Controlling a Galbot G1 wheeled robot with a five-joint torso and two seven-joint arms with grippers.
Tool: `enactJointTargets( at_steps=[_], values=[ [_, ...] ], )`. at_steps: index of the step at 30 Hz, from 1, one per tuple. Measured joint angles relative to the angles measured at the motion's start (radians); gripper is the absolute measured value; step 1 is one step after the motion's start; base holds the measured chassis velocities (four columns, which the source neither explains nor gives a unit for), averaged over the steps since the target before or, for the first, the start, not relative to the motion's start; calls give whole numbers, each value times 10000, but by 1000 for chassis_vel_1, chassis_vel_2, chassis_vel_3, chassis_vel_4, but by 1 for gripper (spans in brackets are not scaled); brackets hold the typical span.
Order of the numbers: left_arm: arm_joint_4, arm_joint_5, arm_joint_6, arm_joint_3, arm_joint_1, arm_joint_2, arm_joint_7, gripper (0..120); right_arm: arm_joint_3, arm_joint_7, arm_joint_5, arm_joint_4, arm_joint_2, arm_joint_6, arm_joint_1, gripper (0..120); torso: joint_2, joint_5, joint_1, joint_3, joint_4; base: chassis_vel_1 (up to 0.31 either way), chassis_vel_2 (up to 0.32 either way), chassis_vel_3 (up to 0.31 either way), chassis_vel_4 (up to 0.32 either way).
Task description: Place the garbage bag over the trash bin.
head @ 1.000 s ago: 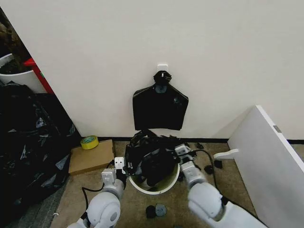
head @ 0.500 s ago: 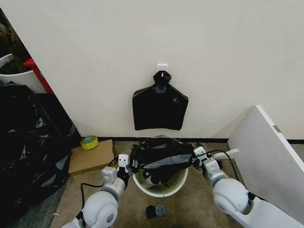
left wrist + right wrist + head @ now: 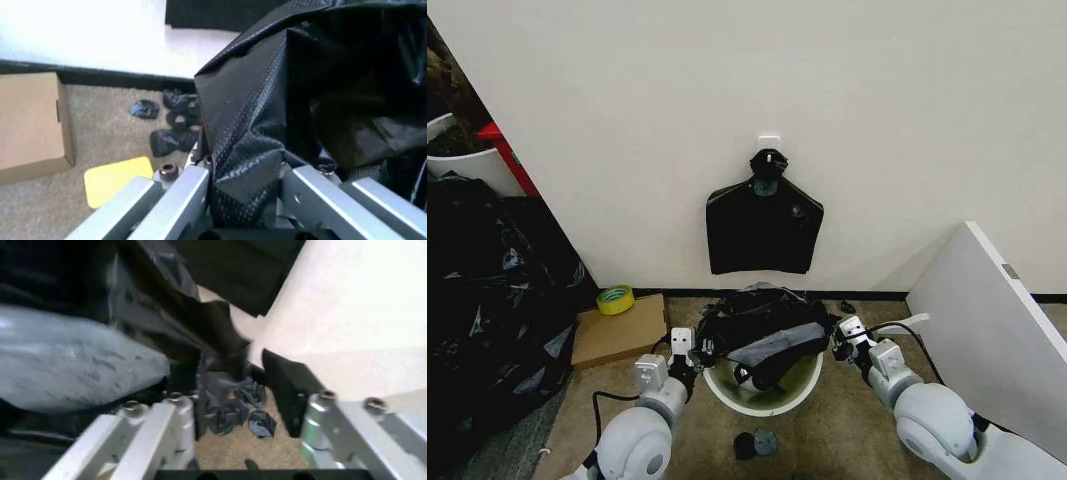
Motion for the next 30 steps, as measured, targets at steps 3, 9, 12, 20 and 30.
enactJointTargets(
  at_steps=[3,9,12,20,30],
  values=[
    [60,-76,48,-22,-20,39,-62,1,772,-233,129,258,-129,169,-631,46,0,2,0,0,1,0,0,0,0],
    [60,-203,91,-40,-24,95,-145,1,2762,-1204,121,831,-167,776,-1953,68,0,0,0,0,1,0,0,0,0],
    [62,-233,119,-41,-27,116,-183,1,3214,-1504,-18,1035,-144,1063,-2347,74,0,1,0,0,2,0,0,0,0],
    [124,-562,317,-27,-152,109,-388,1,3985,-3937,-2153,1803,-233,3390,-4546,100,0,0,0,-1,0,0,0,0,0],
    [-130,-544,469,17,-113,44,-366,1,971,-4427,-3980,1501,-491,2980,-2862,100,0,1,0,0,3,0,0,0,0]
  ],
)
